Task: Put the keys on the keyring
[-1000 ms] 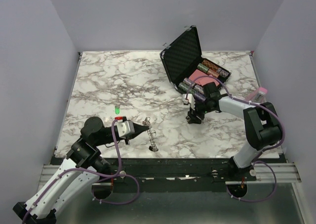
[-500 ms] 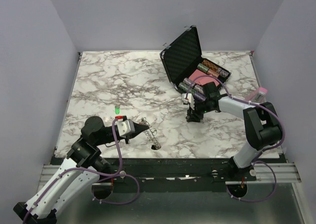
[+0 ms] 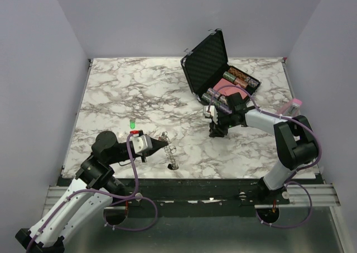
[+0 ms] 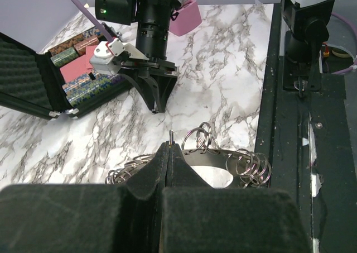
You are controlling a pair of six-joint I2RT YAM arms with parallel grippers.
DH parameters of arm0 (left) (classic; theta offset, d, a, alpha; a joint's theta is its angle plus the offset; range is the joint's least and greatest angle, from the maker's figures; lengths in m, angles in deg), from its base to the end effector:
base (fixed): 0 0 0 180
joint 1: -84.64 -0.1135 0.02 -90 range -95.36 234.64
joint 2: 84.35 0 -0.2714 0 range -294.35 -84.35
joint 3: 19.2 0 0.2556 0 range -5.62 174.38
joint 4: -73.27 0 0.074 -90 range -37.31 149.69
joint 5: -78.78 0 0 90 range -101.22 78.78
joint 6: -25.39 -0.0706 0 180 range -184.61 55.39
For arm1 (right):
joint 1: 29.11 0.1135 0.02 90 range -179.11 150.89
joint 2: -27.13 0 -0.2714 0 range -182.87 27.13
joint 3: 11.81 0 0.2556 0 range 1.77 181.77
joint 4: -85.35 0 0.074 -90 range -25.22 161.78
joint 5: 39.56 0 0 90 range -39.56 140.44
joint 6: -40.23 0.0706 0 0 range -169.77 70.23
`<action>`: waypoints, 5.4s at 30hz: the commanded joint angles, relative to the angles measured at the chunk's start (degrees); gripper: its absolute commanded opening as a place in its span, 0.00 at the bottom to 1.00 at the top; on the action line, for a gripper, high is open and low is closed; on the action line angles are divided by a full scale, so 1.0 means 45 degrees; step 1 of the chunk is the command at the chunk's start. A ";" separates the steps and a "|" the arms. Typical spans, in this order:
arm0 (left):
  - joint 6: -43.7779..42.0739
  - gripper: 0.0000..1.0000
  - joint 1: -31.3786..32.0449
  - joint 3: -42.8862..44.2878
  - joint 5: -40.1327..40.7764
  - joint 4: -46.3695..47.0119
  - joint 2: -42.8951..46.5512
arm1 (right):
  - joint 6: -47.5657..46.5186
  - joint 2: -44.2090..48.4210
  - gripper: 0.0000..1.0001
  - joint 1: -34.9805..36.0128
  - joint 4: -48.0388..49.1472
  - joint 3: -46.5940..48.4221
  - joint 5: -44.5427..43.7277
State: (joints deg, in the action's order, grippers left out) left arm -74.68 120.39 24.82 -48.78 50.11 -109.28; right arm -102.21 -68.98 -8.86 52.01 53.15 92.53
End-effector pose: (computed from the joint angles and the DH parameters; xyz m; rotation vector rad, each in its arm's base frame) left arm 0.0926 -0.1197 0.3023 1.1043 1.2938 -0.8733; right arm 0.2858 0.1559 0.1371 -1.6055 1.8260 0.7434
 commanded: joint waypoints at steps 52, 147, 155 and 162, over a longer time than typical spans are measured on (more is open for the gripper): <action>-0.0048 0.00 -0.0190 0.0365 -0.0110 0.0392 0.0149 | 0.1088 -0.0634 0.01 0.0129 -0.1700 0.1962 0.0703; 0.0810 0.00 0.4126 -0.0377 0.3737 0.7480 -0.2838 | -0.6646 0.4601 0.00 0.0637 -1.2911 0.5635 0.8421; 0.1162 0.00 0.4595 -0.0474 0.4733 0.8222 -0.3737 | -0.6743 0.4328 0.00 0.0637 -1.2677 0.5303 0.8558; 0.1397 0.00 0.4732 -0.0865 0.4775 0.9238 -0.4303 | -0.6492 0.4211 0.00 0.0637 -1.2327 0.5263 0.8480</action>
State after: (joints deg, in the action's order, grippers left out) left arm -69.15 141.13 21.78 -28.10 84.51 -127.59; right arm -131.87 -49.84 -6.28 -4.36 77.32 129.60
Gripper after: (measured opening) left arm 0.006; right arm 0.007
